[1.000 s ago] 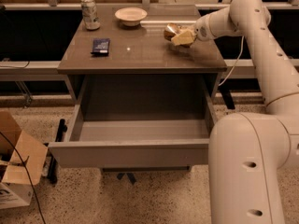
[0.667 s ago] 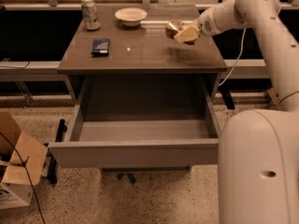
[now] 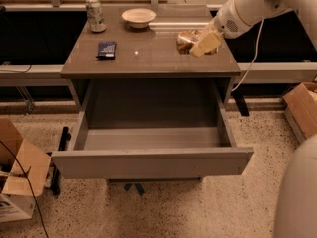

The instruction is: Place orange can into top drawer

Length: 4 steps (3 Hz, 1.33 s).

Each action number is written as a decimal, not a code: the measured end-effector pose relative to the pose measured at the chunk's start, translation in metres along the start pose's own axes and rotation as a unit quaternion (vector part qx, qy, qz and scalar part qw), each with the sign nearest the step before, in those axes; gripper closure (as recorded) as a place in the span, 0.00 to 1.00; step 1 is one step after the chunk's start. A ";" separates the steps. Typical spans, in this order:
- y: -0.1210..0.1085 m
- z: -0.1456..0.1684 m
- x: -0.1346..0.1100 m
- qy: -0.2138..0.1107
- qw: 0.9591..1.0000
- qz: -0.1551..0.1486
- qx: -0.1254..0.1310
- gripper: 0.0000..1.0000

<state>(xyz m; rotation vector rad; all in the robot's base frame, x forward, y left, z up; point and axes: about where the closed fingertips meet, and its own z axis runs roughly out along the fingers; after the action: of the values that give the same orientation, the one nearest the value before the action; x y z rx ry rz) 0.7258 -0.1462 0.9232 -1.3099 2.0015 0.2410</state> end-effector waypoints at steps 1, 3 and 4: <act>0.056 0.012 0.028 0.014 0.997 -0.024 -0.067 1.00; 0.115 0.048 0.058 -0.020 0.988 -0.013 -0.154 1.00; 0.122 0.066 0.063 -0.011 0.985 -0.018 -0.169 1.00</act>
Offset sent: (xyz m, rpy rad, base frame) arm -0.1329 0.0539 -0.1649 0.2662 0.3189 0.3502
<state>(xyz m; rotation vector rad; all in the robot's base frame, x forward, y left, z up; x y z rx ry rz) 0.6377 -0.1009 0.8079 -1.5408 1.9748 0.5963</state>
